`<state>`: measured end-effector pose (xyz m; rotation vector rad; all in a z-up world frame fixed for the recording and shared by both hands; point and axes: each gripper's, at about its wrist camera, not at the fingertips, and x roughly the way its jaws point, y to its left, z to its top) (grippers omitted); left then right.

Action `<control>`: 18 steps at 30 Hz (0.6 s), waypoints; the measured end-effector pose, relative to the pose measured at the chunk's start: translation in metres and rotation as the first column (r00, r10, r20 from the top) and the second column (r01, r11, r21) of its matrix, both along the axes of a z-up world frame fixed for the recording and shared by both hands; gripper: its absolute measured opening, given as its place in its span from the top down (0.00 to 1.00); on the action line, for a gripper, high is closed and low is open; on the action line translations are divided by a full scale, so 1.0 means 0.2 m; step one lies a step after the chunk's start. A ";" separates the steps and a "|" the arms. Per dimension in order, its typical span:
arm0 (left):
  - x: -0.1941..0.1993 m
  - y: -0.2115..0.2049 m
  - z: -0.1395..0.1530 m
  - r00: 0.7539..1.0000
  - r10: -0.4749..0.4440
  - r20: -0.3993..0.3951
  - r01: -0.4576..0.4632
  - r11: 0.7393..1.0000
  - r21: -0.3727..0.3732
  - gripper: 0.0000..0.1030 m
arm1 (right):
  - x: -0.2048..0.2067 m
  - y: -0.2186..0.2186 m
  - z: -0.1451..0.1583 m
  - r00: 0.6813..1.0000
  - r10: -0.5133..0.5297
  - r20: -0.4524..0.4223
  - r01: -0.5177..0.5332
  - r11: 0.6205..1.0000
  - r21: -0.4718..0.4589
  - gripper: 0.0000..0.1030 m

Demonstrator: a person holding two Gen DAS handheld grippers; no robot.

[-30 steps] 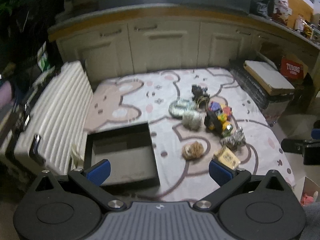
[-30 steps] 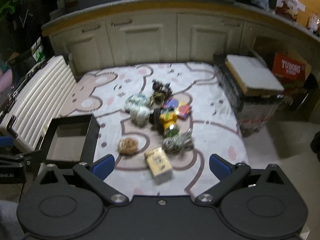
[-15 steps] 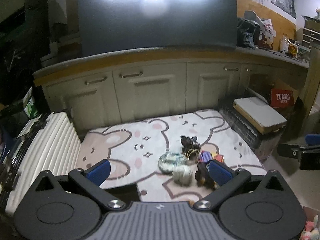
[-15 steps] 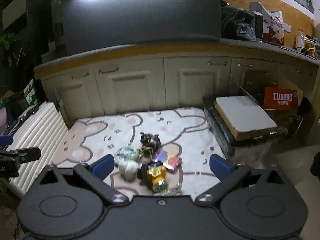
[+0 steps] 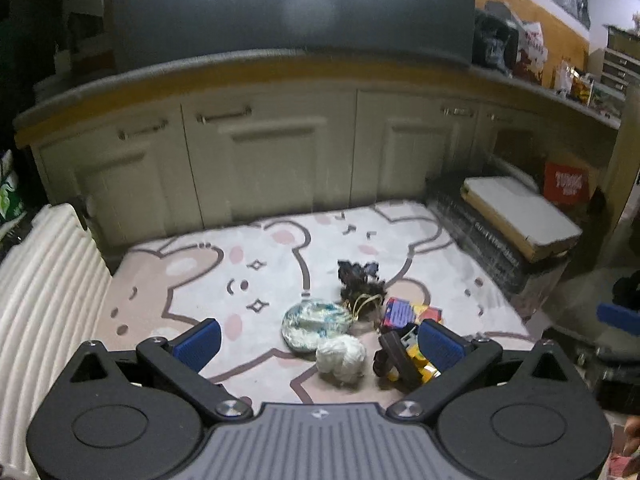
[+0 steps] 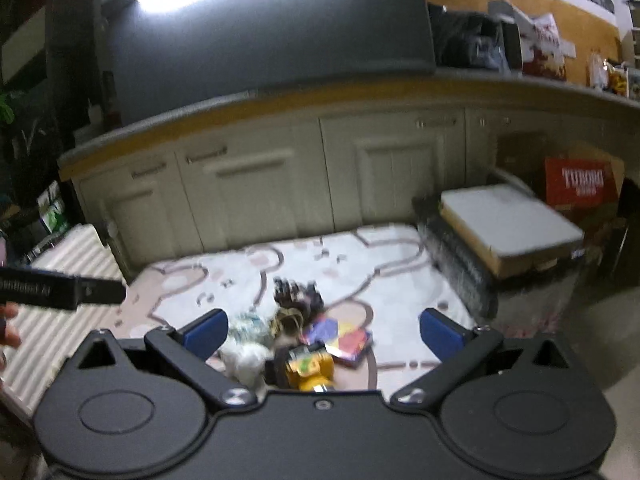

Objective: Organize objects
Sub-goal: 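Grasp the beige flower scrunchie with the left tool while the right tool grasps the yellow tissue pack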

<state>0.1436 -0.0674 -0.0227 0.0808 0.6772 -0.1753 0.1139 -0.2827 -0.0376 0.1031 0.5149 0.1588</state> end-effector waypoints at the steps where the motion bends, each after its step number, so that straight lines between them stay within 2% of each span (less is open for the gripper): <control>1: 0.02 -0.01 -0.04 1.000 0.003 -0.005 -0.003 1.000 0.013 0.00 | 0.01 0.01 -0.06 1.000 0.001 -0.009 -0.001 1.000 -0.006 0.00; 4: 0.08 -0.05 -0.17 0.999 0.001 -0.044 0.001 0.999 0.053 0.00 | 0.02 0.02 -0.23 0.999 0.018 -0.045 -0.019 1.000 -0.007 0.00; 10: 0.20 -0.07 -0.42 0.978 0.005 -0.207 0.003 0.999 0.040 0.00 | 0.02 0.08 -0.53 0.988 0.062 -0.141 -0.065 0.998 -0.018 0.00; 15: 0.26 -0.09 -0.61 0.944 -0.010 -0.329 0.013 1.000 0.008 0.00 | 0.01 0.14 -0.69 0.973 0.105 -0.206 -0.114 0.993 -0.035 0.00; 18: 0.28 -0.13 -0.72 0.920 -0.017 -0.392 0.029 0.999 0.023 0.00 | -0.01 0.18 -0.75 0.966 0.130 -0.223 -0.146 0.988 -0.054 0.00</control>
